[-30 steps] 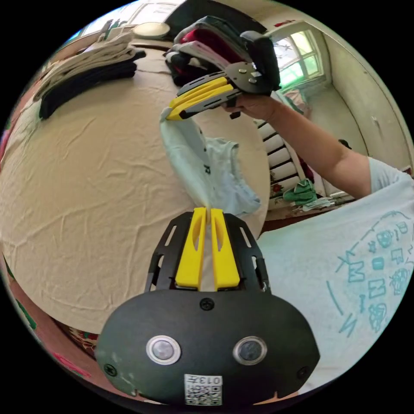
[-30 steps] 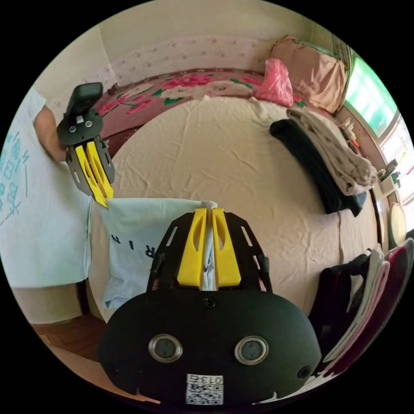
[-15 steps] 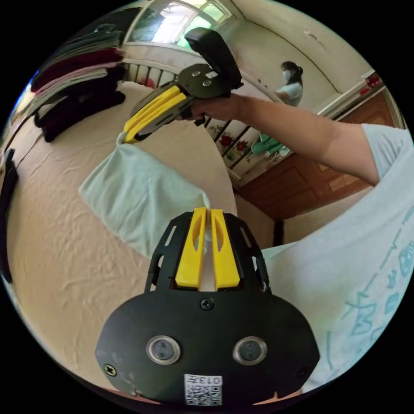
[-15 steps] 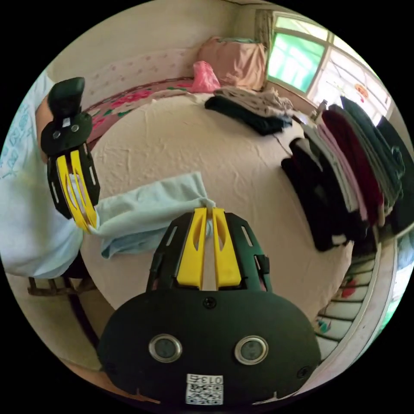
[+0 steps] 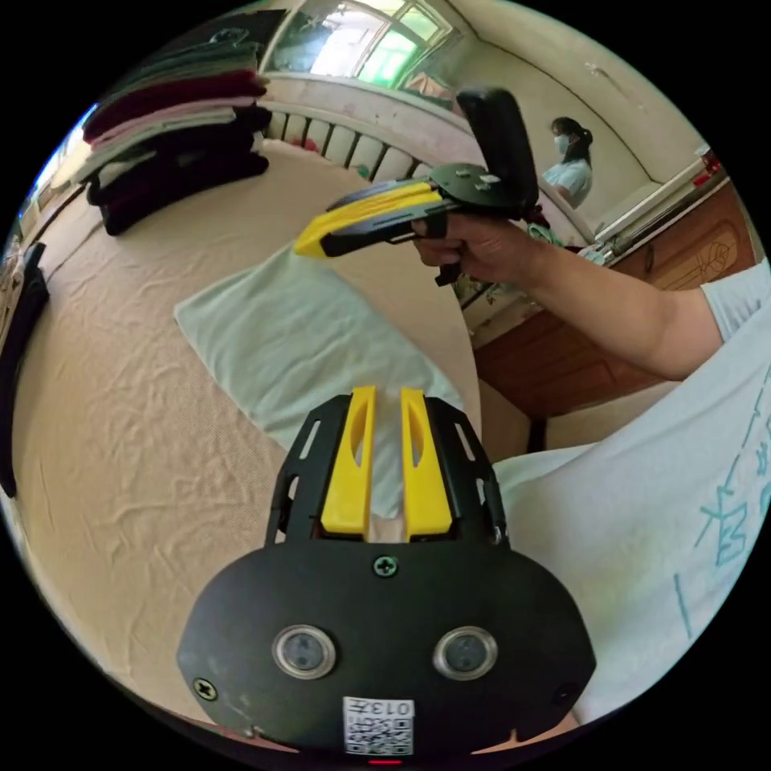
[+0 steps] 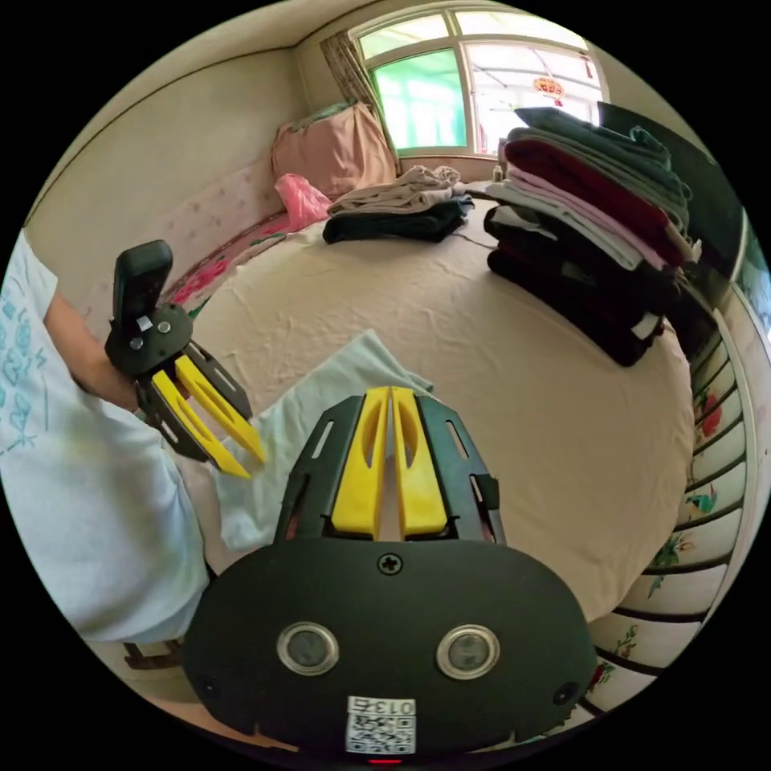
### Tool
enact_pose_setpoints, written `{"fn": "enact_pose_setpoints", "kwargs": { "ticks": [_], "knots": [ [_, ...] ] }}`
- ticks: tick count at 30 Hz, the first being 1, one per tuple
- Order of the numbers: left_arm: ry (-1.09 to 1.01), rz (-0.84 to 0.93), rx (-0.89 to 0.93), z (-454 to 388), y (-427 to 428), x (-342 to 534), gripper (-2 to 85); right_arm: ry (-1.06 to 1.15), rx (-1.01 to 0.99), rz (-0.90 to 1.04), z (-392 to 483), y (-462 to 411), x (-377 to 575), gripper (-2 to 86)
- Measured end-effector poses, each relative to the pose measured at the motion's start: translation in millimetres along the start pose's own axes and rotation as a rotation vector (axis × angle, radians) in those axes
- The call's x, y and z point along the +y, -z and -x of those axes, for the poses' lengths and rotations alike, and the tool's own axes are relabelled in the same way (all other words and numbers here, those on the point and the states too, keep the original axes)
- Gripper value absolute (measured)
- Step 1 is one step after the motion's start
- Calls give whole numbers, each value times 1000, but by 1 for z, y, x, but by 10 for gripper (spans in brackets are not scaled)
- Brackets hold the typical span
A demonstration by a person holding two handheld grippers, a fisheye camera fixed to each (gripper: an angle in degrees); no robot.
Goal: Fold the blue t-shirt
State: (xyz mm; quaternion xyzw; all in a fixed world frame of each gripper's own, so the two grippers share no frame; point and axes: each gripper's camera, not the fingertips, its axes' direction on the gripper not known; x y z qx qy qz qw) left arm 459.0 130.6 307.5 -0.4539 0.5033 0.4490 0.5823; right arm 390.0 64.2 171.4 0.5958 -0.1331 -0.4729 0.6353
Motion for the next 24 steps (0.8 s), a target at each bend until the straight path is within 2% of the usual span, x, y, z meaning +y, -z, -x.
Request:
{"fn": "enact_pose_setpoints", "kwargs": {
  "ticks": [4,5,9,10,12,14,15,17,24],
  "knots": [
    [-6,79,-62,3,-24,-5,9,-3,54,198,-12,-49,-14,2],
    [26,63,-29,9,-25,-6,6,-2,58,157,-17,-48,-13,2],
    [105,41,48,21,-18,-4,7,5,77,209,-36,-32,-19,11],
    [91,-1,30,17,-7,-1,11,-14,87,195,-40,-24,-19,14],
    [78,-81,-65,12,15,5,27,-182,77,27,-69,23,-7,58],
    [131,-167,-222,21,36,15,77,-317,17,-37,-94,47,10,98],
    [152,-175,-227,26,38,17,91,-383,-31,-43,-107,51,24,113],
    [243,-167,-137,57,36,19,129,-436,-90,-44,-117,49,43,123],
    [306,-123,28,104,23,4,146,-482,-211,0,-132,7,78,128]
  ]
}}
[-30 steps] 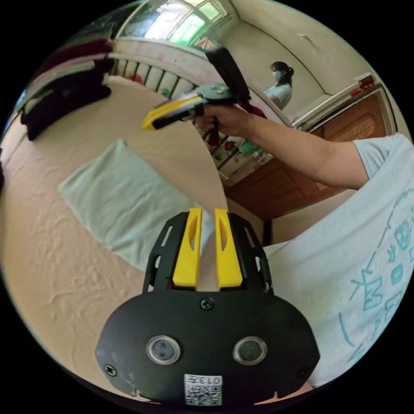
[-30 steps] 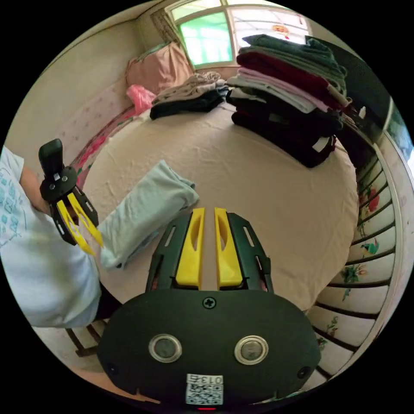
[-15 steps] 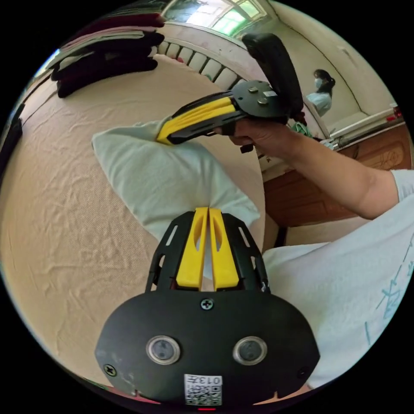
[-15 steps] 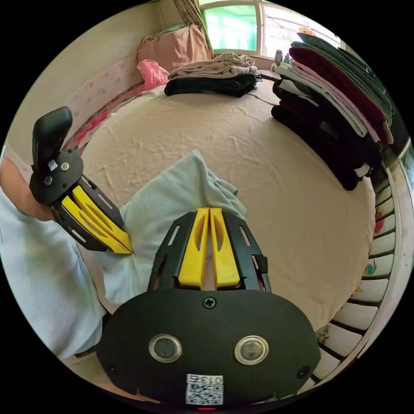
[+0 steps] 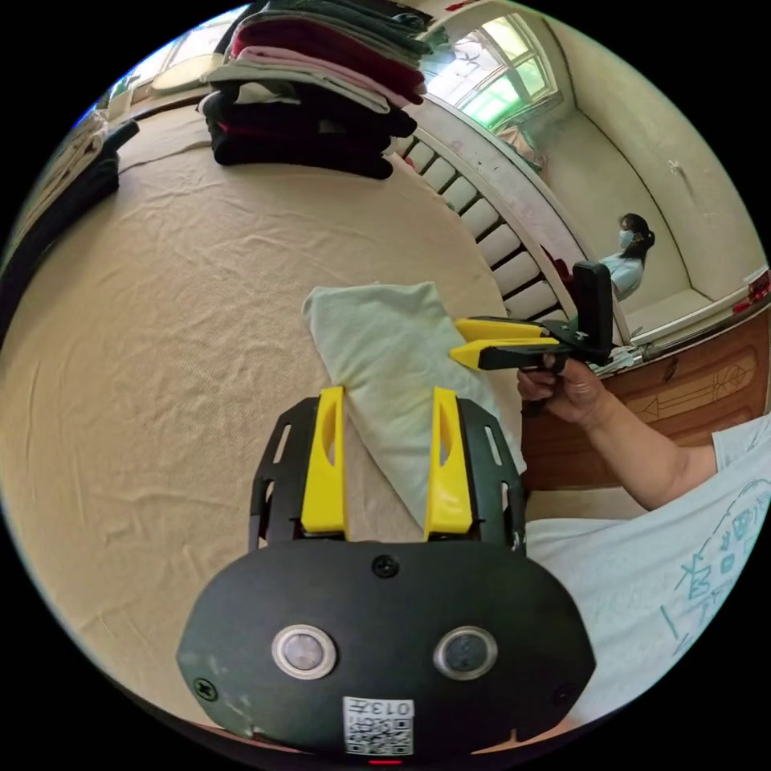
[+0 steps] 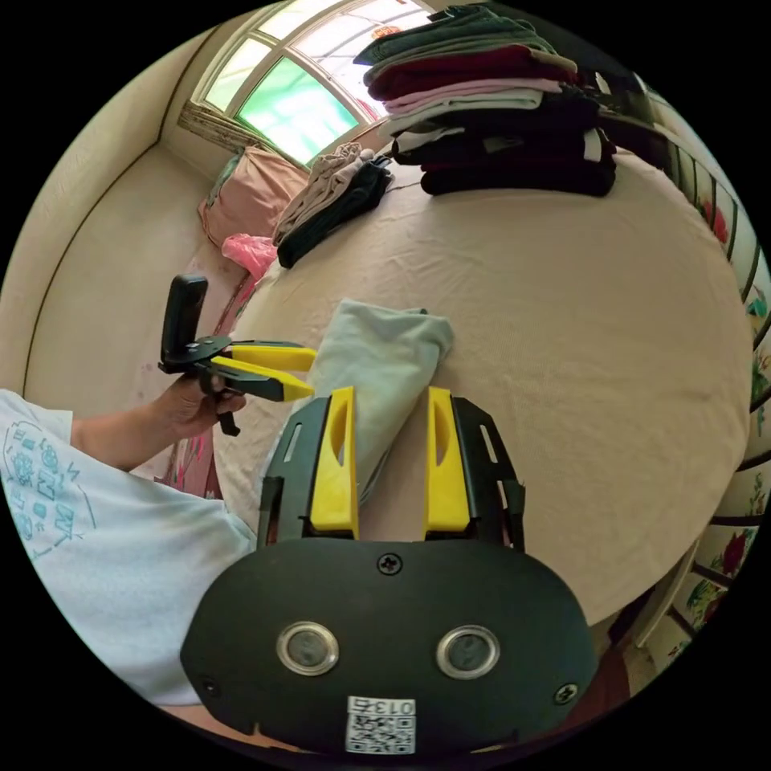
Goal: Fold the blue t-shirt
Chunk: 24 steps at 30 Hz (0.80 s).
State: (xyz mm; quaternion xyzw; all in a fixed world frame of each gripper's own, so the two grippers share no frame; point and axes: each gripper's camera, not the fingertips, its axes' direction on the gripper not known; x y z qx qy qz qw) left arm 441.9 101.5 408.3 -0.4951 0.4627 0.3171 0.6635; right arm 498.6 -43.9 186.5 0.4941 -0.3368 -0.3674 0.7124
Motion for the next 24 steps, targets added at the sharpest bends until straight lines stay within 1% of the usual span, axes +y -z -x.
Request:
{"fn": "enact_pose_setpoints", "kwargs": {
  "ticks": [3,6,10,13,15,17,18,19,22,24],
  "knots": [
    [24,12,35,14,4,-2,144,-2,-32,28,-13,-16,2,128],
    [67,-20,7,25,17,7,148,-1,-38,29,-21,-27,9,127],
    [51,25,76,29,11,8,147,-25,-61,10,-35,-42,26,122],
    [49,47,34,29,9,3,142,-35,-67,15,-43,-57,38,115],
    [89,44,60,37,13,4,145,-52,-110,21,-46,-75,50,101],
    [211,-13,196,59,19,15,148,-93,-158,25,-52,-89,59,87],
    [243,-31,230,64,20,18,147,-111,-170,12,-55,-96,67,77],
    [284,-52,264,71,21,25,122,-116,-171,6,-56,-101,71,72],
    [290,-16,313,79,20,32,63,-92,-159,24,-51,-129,91,54],
    [279,-42,358,80,28,33,58,-32,-83,34,-32,-145,104,51]
  ]
}}
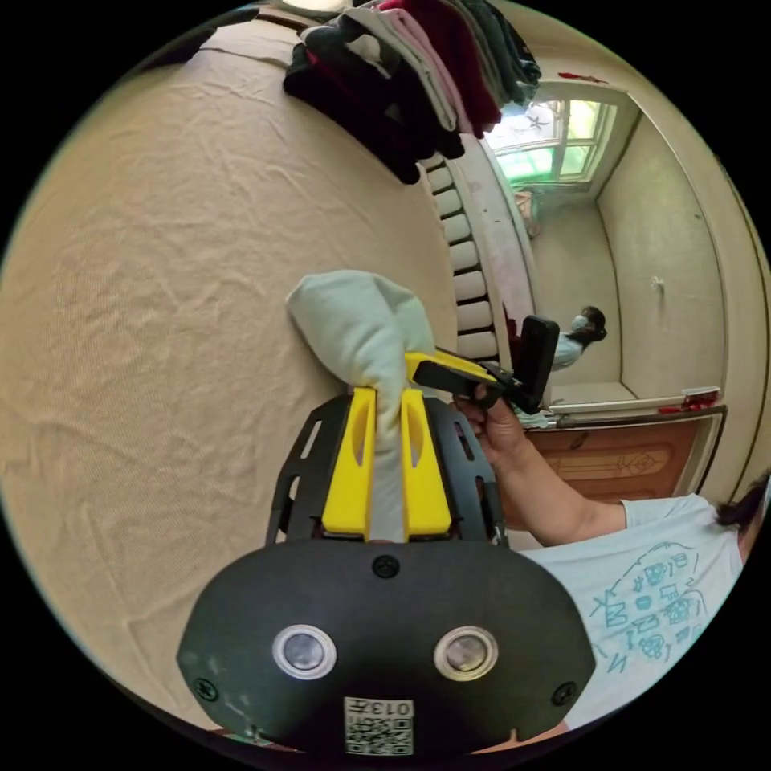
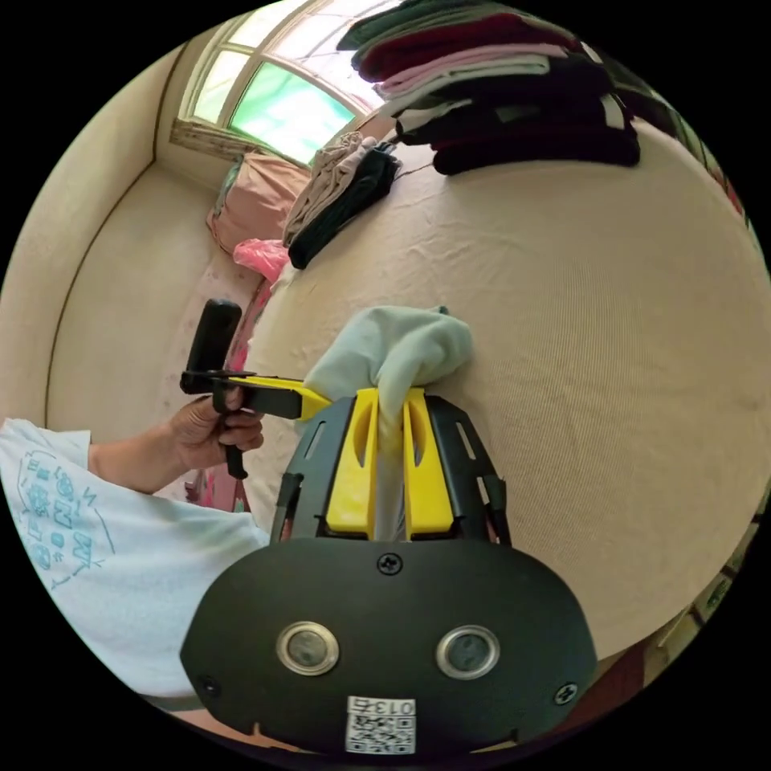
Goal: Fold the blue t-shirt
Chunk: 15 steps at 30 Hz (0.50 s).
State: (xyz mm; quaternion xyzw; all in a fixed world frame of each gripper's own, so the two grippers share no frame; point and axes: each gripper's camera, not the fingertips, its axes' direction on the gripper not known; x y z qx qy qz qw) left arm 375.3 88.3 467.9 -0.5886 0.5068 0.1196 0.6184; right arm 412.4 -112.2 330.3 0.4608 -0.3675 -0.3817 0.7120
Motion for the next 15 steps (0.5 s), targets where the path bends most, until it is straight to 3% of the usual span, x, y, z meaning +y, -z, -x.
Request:
{"fn": "enact_pose_setpoints", "kwargs": {
  "ticks": [7,13,15],
  "knots": [
    [-170,-263,116,-25,88,14,55,214,-17,-192,65,-15,11,51],
    [-302,-565,50,-22,201,-1,59,611,235,-176,193,-84,-68,53],
    [-303,-645,11,-14,236,-14,61,791,396,-140,248,-142,-112,54]
  ]
}}
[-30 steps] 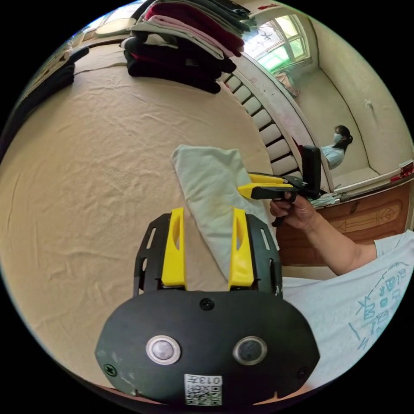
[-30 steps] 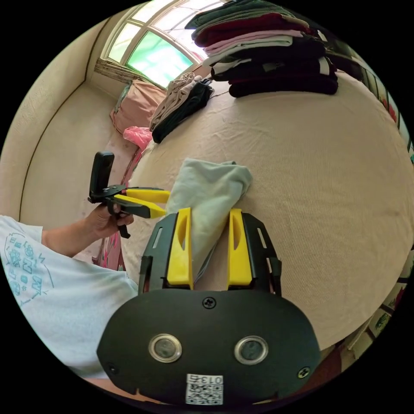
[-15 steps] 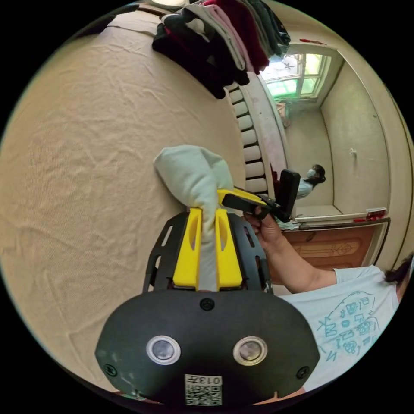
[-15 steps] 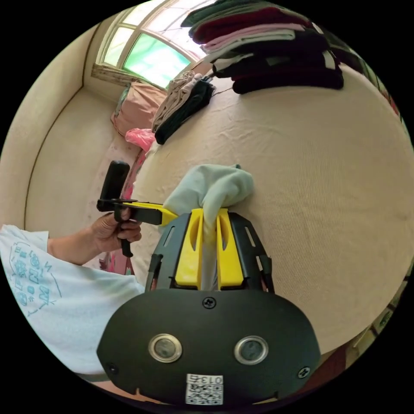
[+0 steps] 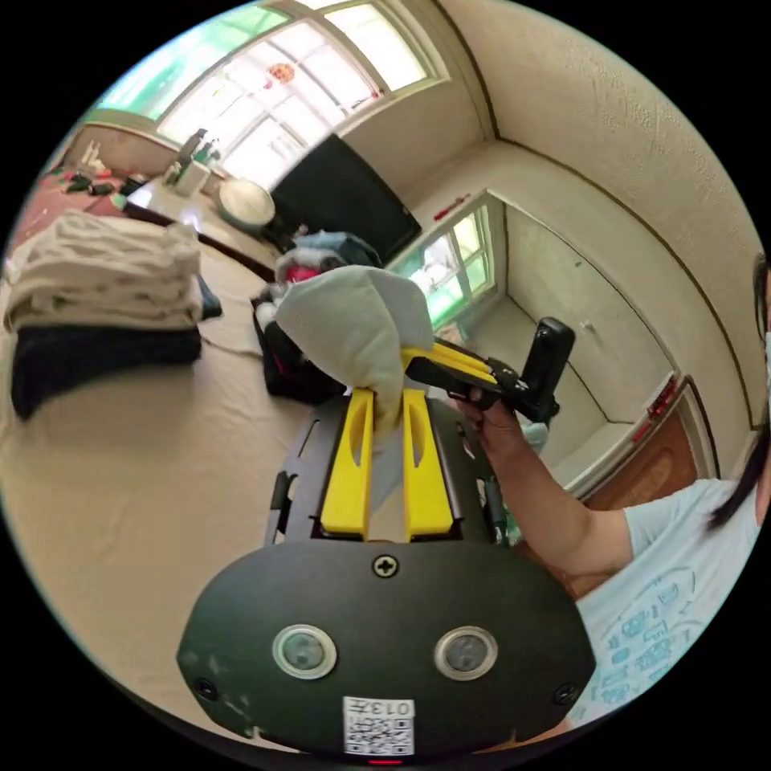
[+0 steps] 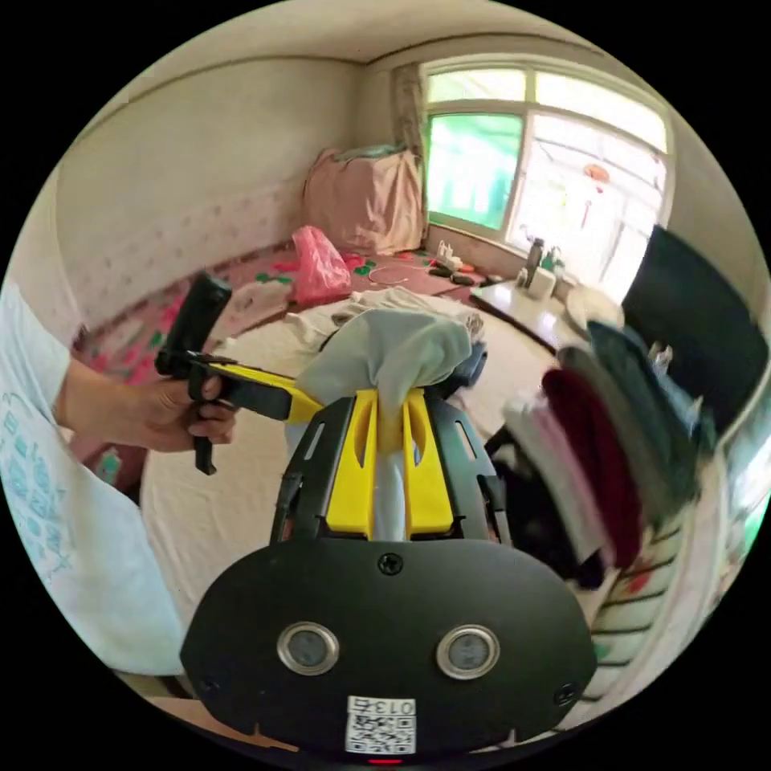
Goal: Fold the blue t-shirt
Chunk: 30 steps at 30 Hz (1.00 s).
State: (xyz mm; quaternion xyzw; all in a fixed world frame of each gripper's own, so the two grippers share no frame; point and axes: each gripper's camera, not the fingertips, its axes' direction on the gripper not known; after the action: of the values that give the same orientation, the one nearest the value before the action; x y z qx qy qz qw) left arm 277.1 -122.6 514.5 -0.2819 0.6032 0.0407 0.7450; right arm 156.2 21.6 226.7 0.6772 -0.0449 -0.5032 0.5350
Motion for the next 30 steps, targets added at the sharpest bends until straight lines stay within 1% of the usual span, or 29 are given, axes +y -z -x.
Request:
{"fn": "enact_pose_setpoints", "kwargs": {
  "ticks": [1,3,5,6,7,11,14,15,16,18,19,20,21,23,25,27,30],
  "knots": [
    [-9,-44,-33,11,14,-20,62,38,27,10,6,-14,-17,54],
    [-21,-122,-101,30,36,-49,62,168,103,45,30,-75,-84,54],
    [-10,-247,-162,59,65,-78,62,242,132,54,46,-121,-129,54],
    [0,-275,-175,67,72,-84,62,290,146,61,58,-155,-156,53],
    [30,-323,-190,86,86,-95,61,315,154,65,65,-171,-168,53],
    [163,-442,-262,152,125,-112,60,478,221,127,121,-299,-228,46],
    [294,-474,-272,201,141,-109,59,532,253,206,160,-395,-245,41],
    [318,-476,-273,210,143,-107,59,537,246,227,172,-431,-246,40],
    [362,-471,-286,227,146,-101,59,534,239,239,176,-448,-245,40],
    [409,-436,-305,250,148,-92,58,486,200,331,188,-517,-237,40],
    [426,-399,-316,261,147,-86,58,478,185,359,190,-534,-232,40],
    [414,-356,-311,271,146,-81,57,461,162,427,195,-564,-220,40],
    [398,-338,-319,273,145,-80,57,428,161,438,199,-583,-209,45],
    [304,-295,-369,274,144,-78,57,379,221,344,203,-592,-196,49],
    [276,-276,-379,272,142,-81,57,371,227,355,202,-601,-196,51],
    [263,-255,-375,269,141,-85,57,330,189,372,190,-603,-205,55],
    [290,-222,-333,266,147,-91,59,324,171,378,177,-589,-218,67]
  ]
}}
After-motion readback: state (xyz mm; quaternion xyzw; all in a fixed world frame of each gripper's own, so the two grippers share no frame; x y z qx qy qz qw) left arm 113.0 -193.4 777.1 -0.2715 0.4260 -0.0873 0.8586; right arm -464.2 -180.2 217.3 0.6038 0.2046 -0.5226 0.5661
